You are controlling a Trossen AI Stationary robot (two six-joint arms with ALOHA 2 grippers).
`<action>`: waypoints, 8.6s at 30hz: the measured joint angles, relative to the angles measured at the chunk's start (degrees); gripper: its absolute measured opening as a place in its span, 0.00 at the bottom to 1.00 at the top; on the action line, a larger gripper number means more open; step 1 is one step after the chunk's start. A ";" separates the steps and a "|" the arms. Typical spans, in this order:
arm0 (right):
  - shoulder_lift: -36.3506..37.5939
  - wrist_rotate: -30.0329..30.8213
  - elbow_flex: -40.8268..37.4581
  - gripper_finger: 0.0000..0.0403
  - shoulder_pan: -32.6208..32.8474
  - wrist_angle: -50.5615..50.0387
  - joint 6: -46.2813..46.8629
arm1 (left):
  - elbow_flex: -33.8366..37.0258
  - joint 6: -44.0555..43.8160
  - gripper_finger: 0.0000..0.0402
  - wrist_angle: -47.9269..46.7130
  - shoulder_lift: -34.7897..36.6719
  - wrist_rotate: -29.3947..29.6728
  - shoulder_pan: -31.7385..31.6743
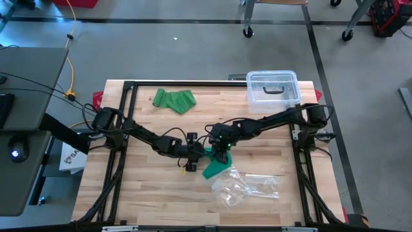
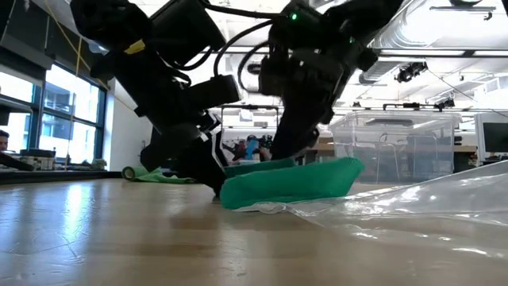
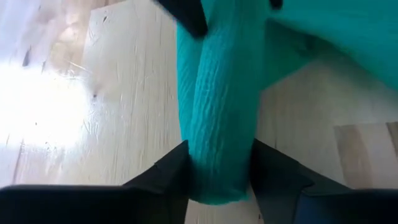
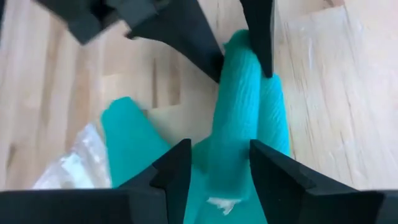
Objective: Roll bandage
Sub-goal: Roll the blue bandage
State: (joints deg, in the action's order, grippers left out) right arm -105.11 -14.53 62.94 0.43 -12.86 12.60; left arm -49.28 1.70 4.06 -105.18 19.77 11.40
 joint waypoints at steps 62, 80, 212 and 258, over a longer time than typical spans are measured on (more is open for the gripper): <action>24.07 42.30 -28.44 0.48 13.83 44.85 -13.71 | -11.39 -7.52 0.27 -10.26 40.44 -0.26 0.29; 15.04 40.94 -28.39 0.47 16.91 57.22 -23.16 | -13.97 -8.53 0.27 -10.74 40.43 -1.76 0.77; 27.09 36.95 13.70 0.52 16.72 -2.77 -12.18 | -48.31 9.50 0.26 -66.47 13.12 35.69 7.68; 29.12 28.85 13.60 0.64 11.09 -15.18 -3.20 | -64.00 14.10 0.26 -75.13 -6.96 50.59 14.73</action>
State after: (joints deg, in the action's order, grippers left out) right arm -75.98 14.32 76.53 11.51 -28.04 9.41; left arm -113.27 15.80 -71.07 -112.15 70.36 26.13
